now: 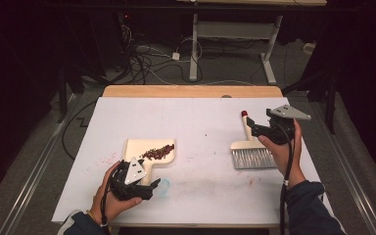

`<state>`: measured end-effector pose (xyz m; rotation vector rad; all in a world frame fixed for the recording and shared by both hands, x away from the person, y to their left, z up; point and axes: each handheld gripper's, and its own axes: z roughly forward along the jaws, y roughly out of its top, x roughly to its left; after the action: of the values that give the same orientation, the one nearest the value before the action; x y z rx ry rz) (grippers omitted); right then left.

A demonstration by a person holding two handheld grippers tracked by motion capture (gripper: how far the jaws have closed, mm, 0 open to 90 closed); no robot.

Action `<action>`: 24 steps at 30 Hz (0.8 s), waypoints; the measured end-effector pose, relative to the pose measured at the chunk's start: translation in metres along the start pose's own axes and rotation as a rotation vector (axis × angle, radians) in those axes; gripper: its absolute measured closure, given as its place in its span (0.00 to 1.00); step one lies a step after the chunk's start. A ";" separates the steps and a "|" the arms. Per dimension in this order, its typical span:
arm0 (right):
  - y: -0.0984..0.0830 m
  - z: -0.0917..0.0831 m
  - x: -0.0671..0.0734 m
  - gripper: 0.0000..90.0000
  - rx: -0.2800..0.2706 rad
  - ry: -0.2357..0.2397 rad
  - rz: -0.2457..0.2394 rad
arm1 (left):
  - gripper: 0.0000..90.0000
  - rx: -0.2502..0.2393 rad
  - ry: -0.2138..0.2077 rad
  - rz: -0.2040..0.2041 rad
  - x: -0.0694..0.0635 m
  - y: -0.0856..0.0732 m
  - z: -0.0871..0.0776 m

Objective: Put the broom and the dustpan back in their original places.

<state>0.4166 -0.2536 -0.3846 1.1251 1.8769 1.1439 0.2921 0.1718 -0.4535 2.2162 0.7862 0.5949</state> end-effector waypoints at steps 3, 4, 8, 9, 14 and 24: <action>0.001 -0.004 0.003 0.23 0.007 -0.006 -0.020 | 0.20 0.000 0.001 0.001 0.000 0.000 0.000; 0.001 -0.006 0.004 0.23 0.003 -0.004 -0.022 | 0.20 0.002 0.001 0.002 0.000 0.000 0.000; 0.002 -0.012 0.006 0.23 -0.004 0.007 -0.031 | 0.20 0.004 0.002 0.005 0.000 0.000 0.001; 0.002 -0.014 0.007 0.23 -0.002 0.005 -0.033 | 0.20 0.004 0.003 0.005 0.000 0.000 0.001; 0.001 -0.020 0.012 0.23 -0.004 0.022 -0.056 | 0.20 0.013 0.008 -0.004 -0.001 0.000 0.001; -0.001 -0.032 0.025 0.23 -0.012 0.039 -0.120 | 0.20 0.010 0.012 0.001 -0.002 0.000 0.001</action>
<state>0.3789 -0.2425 -0.3754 0.9763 1.9365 1.1156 0.2916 0.1700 -0.4540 2.2242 0.7960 0.6065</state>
